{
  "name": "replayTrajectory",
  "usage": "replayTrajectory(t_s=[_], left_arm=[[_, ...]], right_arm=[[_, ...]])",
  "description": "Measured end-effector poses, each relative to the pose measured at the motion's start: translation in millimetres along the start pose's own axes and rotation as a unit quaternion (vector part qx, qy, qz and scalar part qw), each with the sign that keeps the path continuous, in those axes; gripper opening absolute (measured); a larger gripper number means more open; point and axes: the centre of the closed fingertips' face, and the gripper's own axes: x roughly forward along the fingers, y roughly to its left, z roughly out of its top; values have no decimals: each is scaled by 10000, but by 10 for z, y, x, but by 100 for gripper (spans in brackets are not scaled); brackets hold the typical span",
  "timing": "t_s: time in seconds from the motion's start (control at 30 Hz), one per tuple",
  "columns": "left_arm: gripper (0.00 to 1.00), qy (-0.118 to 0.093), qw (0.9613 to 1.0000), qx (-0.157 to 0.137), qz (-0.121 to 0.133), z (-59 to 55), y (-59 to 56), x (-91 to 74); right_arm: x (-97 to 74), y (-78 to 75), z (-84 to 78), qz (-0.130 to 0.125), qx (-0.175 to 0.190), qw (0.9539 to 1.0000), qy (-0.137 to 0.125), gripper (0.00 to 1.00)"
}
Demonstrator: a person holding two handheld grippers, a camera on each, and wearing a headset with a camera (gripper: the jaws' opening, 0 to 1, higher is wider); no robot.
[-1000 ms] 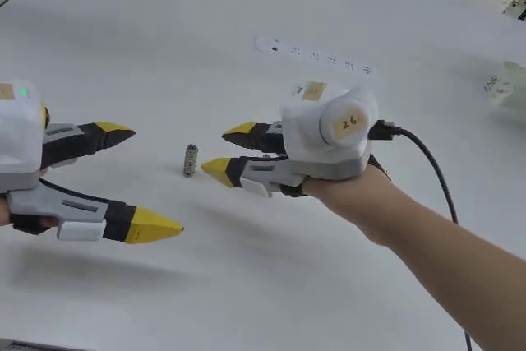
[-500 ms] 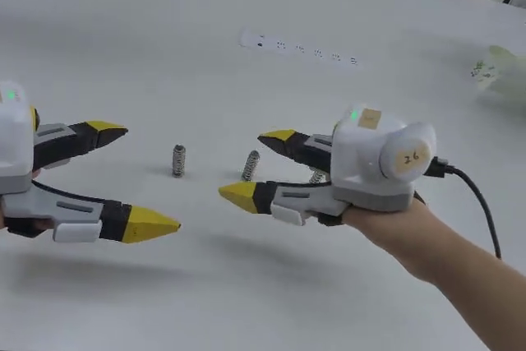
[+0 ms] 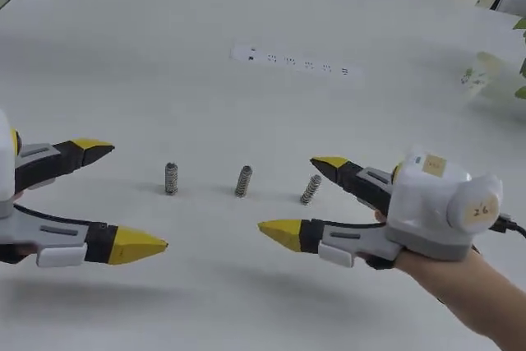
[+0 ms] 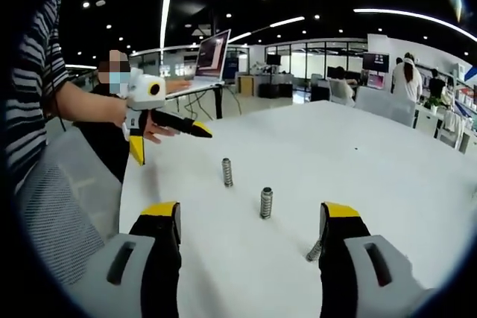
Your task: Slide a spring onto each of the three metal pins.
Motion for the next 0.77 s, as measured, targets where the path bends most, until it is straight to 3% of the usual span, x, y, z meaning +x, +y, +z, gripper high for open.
replayTrajectory(t_s=[0.27, 0.57, 0.77], left_arm=[[98, -17, 10000, 81, 16, 25, -11, -10], [98, -115, 9998, 94, 108, 46, 28, -89], [98, -136, 9997, 121, 147, 31, 37, -126]], right_arm=[[-204, -43, -178, -160, 273, 9995, -31, 88], [-356, -120, -252, -339, 432, 9984, -127, 99], [-415, -177, -264, -439, 509, 9976, -190, 99]])
